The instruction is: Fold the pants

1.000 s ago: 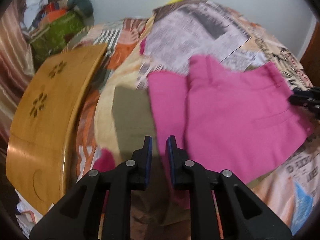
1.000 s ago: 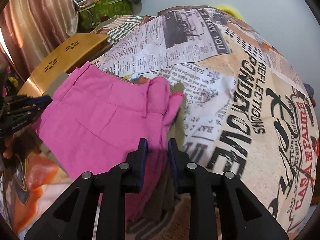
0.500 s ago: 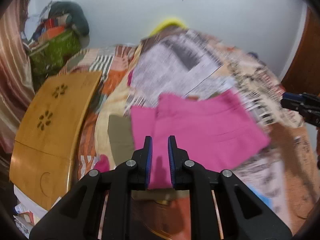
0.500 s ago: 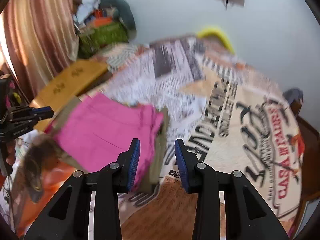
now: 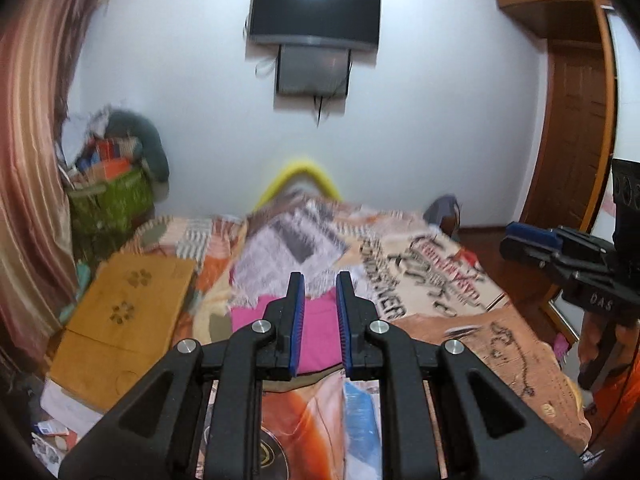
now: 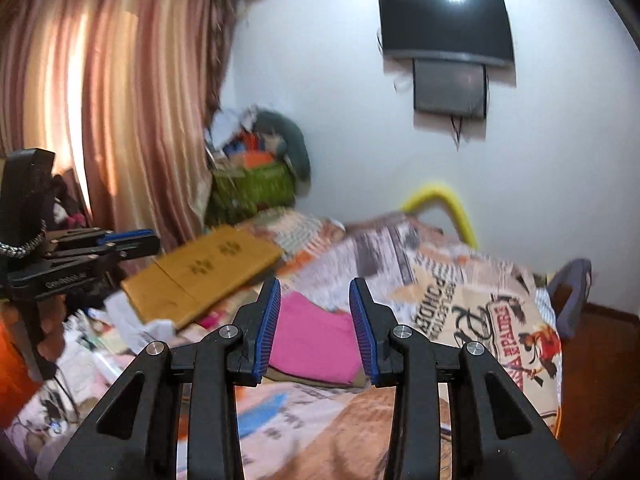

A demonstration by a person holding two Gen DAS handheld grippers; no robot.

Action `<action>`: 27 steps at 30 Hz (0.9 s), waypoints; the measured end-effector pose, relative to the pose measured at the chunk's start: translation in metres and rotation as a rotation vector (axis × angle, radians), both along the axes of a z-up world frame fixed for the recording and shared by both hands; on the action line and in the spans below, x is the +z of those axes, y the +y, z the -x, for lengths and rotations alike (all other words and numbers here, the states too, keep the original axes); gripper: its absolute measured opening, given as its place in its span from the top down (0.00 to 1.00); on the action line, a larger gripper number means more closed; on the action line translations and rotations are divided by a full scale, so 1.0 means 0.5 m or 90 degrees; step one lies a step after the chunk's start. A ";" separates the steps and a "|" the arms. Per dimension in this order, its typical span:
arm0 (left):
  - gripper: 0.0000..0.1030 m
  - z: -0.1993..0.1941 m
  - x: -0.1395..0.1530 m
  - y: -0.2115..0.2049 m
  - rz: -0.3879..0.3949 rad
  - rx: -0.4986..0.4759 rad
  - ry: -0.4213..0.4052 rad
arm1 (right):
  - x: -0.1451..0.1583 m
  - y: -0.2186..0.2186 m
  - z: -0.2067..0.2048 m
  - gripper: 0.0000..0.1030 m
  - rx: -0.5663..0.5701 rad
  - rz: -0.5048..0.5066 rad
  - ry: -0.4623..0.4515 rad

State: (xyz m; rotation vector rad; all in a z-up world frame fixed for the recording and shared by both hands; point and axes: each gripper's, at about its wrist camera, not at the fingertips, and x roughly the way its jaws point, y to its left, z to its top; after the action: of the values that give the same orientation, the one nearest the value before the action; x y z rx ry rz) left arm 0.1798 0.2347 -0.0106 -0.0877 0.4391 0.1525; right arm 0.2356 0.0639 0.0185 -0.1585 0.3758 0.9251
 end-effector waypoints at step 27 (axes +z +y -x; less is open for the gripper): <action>0.01 0.368 0.075 -0.200 -0.047 0.065 -0.178 | 0.031 -0.094 0.250 0.01 -0.057 -0.144 -0.075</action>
State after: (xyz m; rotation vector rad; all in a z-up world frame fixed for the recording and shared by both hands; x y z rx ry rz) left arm -0.0041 0.1348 0.0271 -0.0583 0.1504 0.2537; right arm 0.1106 0.0168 0.0339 0.0104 0.1660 0.8588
